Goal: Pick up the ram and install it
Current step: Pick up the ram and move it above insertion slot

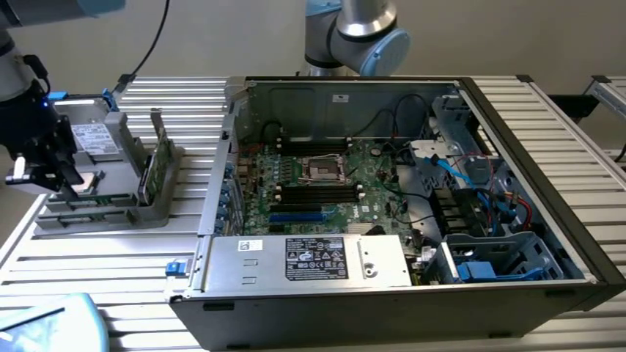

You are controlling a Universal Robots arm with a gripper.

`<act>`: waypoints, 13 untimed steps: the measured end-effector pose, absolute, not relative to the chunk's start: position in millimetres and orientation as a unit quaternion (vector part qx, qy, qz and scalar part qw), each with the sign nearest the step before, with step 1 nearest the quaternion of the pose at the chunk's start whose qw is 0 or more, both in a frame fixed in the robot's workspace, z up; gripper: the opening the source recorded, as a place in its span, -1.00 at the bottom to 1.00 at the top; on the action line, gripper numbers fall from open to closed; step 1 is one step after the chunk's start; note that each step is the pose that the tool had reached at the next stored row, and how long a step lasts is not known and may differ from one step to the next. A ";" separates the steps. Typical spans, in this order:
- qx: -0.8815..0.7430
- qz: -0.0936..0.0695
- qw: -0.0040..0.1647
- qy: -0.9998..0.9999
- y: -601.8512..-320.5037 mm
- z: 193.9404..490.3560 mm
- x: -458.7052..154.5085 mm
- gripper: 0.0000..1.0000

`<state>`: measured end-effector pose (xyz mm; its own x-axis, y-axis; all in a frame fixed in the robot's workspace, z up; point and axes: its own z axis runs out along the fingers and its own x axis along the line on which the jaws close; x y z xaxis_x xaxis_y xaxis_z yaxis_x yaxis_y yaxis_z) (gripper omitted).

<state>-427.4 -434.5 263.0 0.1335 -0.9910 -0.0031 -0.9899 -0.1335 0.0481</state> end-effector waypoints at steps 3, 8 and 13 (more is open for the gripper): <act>0.762 -0.017 0.017 -0.647 -434.5 257.6 -427.4 -0.26; 0.786 -0.016 0.018 -0.618 -434.5 248.6 -427.5 -0.26; 0.791 -0.016 0.018 -0.611 -434.5 239.4 -427.5 -0.26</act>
<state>-427.5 -434.5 239.4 0.2530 -0.9674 -0.0031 -0.9663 -0.2529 0.0482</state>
